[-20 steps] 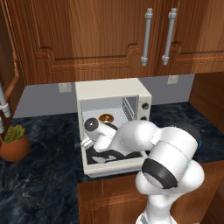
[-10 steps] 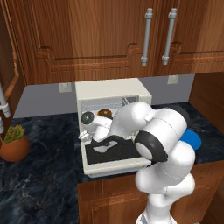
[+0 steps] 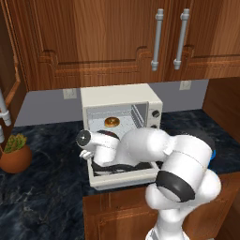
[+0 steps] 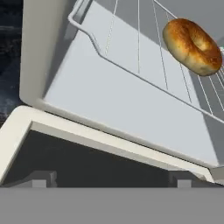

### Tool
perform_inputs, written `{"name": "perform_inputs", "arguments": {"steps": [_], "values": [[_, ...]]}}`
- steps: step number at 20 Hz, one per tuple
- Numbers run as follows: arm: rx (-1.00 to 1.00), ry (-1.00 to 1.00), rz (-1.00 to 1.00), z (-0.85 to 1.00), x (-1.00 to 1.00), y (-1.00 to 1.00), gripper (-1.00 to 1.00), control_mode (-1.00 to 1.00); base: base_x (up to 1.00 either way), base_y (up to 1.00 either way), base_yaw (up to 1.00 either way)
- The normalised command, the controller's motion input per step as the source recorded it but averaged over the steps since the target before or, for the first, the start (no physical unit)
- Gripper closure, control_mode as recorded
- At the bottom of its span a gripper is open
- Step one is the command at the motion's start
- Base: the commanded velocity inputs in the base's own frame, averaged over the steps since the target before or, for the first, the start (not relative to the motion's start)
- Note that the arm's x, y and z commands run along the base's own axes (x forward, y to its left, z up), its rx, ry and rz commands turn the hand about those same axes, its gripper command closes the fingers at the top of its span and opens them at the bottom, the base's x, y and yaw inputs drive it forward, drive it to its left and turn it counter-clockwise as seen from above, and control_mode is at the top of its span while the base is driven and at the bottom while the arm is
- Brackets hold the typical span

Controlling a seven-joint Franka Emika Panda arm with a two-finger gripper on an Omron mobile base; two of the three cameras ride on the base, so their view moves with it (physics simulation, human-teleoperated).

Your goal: Pick up the bagel from the plate, place it on the toaster oven rack, close the door, and set the timer.

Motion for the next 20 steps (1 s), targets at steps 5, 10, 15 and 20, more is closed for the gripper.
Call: {"name": "perform_inputs", "arguments": {"steps": [5, 10, 15, 20], "values": [[-0.01, 0.00, 0.02, 0.63, -0.98, -0.23, -1.00, -1.00, 0.00, 0.00, 0.00], [-0.03, 0.08, 0.03, 0.64, -0.71, -0.13, -1.00, -1.00, 0.00, 0.00, 0.00], [-0.14, 0.13, 0.12, 0.27, -0.60, 0.00, -1.00, -1.00, 0.00, 0.00, 0.00], [-0.25, 0.10, 0.24, 0.00, -0.35, 0.02, -1.00, -1.00, 0.00, 0.00, 0.00]]}}
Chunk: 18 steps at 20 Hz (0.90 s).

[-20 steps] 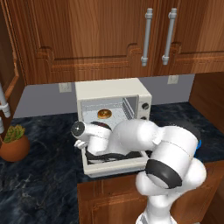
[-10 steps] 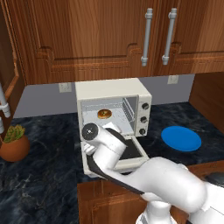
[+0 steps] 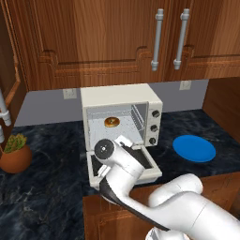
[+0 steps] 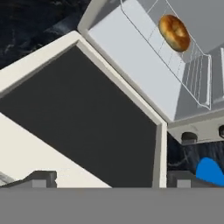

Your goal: Pick up the bagel from the plate, place it on the toaster oven rack, close the door, and set the timer.

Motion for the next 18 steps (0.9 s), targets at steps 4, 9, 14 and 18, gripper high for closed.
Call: {"name": "perform_inputs", "arguments": {"steps": [4, 9, 14, 18], "values": [[-0.31, 0.01, 0.26, -0.02, -0.21, 0.17, -1.00, -1.00, 0.00, 0.00, 0.00], [-0.32, 0.00, 0.23, -0.11, -0.34, 0.21, -1.00, -1.00, 0.00, 0.00, 0.00], [-0.25, 0.00, 0.16, -0.25, -0.21, 0.17, -1.00, -1.00, 0.00, 0.00, 0.00], [-0.14, -0.03, 0.08, -0.30, 0.00, 0.13, -1.00, -1.00, 0.00, 0.00, 0.00]]}}
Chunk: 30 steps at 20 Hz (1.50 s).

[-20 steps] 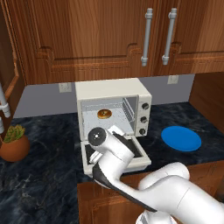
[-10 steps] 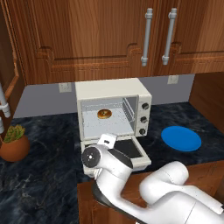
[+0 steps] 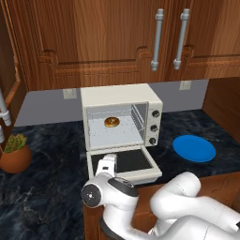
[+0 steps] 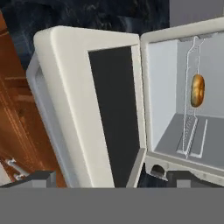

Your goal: Pick up the bagel from the plate, place it on the toaster oven rack, close the door, and set the timer.

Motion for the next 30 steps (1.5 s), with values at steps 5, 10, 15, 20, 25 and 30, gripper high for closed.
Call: {"name": "perform_inputs", "arguments": {"steps": [5, 10, 15, 20, 25, 30], "values": [[-0.05, -0.11, 0.04, -0.37, 0.00, 0.11, -1.00, -1.00, 0.00, 0.00, 0.00], [0.00, -0.14, 0.01, -0.41, 0.01, 0.17, -1.00, -1.00, 0.00, 0.00, 0.00], [0.00, -0.18, 0.00, -0.36, 0.07, 0.23, -1.00, -1.00, 0.00, 0.00, 0.00], [-0.01, -0.22, 0.00, -0.20, 0.23, 0.31, -1.00, -1.00, 0.00, 0.00, 0.00], [-0.03, -0.22, 0.00, -0.16, 0.32, 0.35, -1.00, -1.00, 0.00, 0.00, 0.00], [-0.02, -0.12, 0.00, -0.32, 0.28, 0.31, -1.00, -1.00, 0.00, 0.00, 0.00]]}}
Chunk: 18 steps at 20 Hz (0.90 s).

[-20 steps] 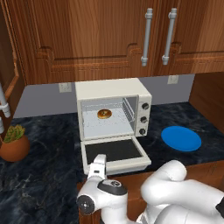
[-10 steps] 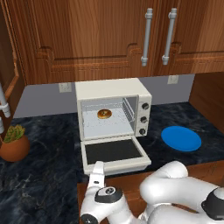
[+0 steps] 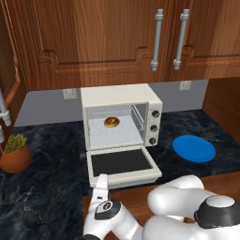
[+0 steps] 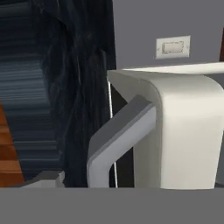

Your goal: Pick up the bagel from the plate, place it on the toaster oven rack, close the door, and set the timer.

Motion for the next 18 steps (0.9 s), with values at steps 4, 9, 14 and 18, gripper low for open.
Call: {"name": "perform_inputs", "arguments": {"steps": [4, 9, 14, 18], "values": [[-0.02, -0.02, 0.00, -0.39, 0.15, 0.24, -1.00, -1.00, 0.00, 0.00, 0.00], [0.00, -0.01, 0.00, -0.31, 0.00, 0.12, -1.00, -1.00, 0.00, 0.00, 0.00], [-0.01, -0.07, 0.00, -0.29, -0.18, 0.06, -1.00, -1.00, 0.00, 0.00, 0.00], [0.00, -0.04, -0.01, -0.11, -0.39, 0.00, -1.00, -1.00, 0.00, 0.00, 0.00]]}}
